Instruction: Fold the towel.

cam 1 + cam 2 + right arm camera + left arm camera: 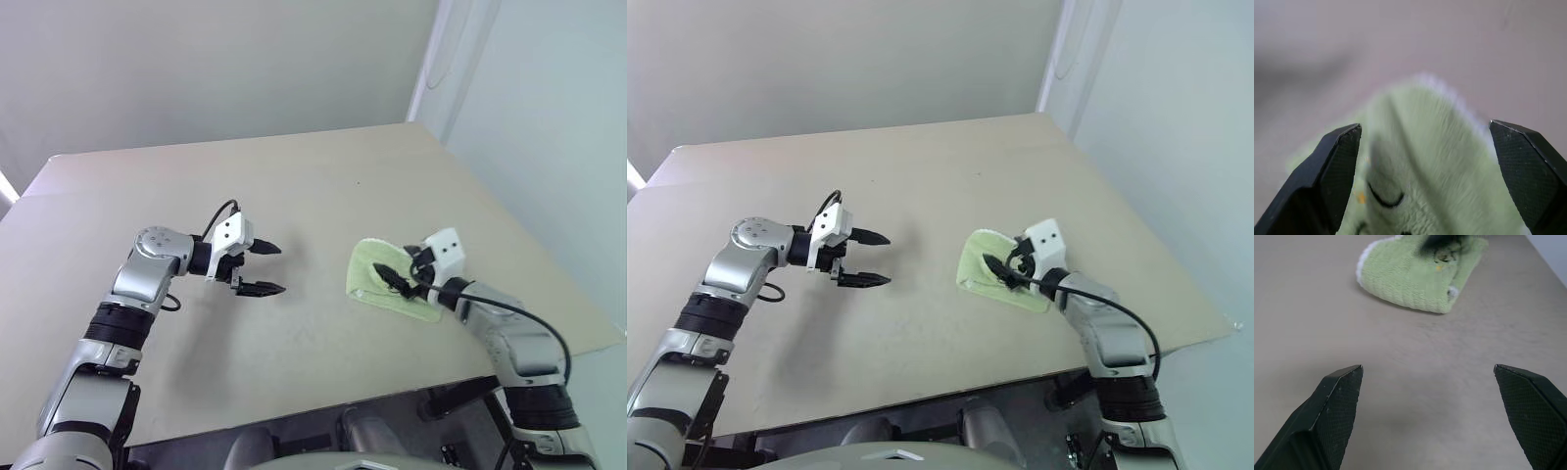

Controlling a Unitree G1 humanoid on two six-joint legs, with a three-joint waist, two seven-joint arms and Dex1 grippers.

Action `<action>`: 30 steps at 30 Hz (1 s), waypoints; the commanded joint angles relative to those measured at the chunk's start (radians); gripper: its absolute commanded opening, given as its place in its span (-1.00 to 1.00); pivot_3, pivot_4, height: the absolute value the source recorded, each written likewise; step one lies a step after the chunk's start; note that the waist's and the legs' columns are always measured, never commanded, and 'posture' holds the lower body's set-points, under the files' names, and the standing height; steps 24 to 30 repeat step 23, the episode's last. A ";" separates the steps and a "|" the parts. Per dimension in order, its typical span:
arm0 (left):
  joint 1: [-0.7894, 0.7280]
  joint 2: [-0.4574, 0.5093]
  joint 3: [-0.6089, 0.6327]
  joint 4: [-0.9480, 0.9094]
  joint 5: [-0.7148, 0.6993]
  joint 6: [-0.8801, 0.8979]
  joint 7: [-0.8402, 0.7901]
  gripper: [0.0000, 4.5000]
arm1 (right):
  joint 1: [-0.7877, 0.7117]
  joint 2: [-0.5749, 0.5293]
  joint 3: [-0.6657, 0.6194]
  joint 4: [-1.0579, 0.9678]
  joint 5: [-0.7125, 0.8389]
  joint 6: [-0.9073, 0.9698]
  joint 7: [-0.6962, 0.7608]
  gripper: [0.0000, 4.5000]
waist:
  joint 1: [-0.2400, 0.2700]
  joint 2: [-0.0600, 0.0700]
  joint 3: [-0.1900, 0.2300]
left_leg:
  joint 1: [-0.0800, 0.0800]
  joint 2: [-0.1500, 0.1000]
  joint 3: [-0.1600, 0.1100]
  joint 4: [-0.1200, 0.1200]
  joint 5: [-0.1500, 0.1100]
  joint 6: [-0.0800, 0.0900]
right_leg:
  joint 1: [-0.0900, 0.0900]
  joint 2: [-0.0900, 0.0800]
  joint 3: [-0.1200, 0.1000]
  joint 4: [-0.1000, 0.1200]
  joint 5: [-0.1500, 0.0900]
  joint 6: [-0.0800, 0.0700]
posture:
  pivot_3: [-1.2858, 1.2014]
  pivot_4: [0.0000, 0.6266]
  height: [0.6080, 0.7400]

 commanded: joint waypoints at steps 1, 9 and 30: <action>0.004 0.025 0.031 -0.062 -0.037 0.028 -0.013 1.00 | -0.009 -0.031 -0.078 -0.155 0.127 0.052 0.041 0.94 | 0.000 0.000 0.000 | 0.000 0.000 0.000 0.000 0.000 0.000 | 0.000 0.000 0.000 0.000 0.000 0.000 | 0.03 -1.00 1.00; 0.055 0.083 0.069 -0.130 -0.084 0.092 -0.010 1.00 | 0.222 -0.182 -0.089 -0.437 0.377 0.181 0.210 0.94 | 0.000 0.000 0.000 | 0.000 0.000 0.000 0.000 0.000 0.000 | 0.000 0.000 -0.001 -0.001 -0.001 0.000 | 0.03 -1.00 1.00; 0.240 0.164 0.194 -0.420 -0.234 0.295 0.082 1.00 | 0.243 -0.277 -0.057 -0.378 0.383 0.118 0.307 0.94 | 0.001 -0.001 0.000 | 0.000 0.001 0.002 0.000 0.000 0.000 | -0.001 -0.001 0.000 -0.002 -0.001 0.000 | 0.03 -1.00 1.00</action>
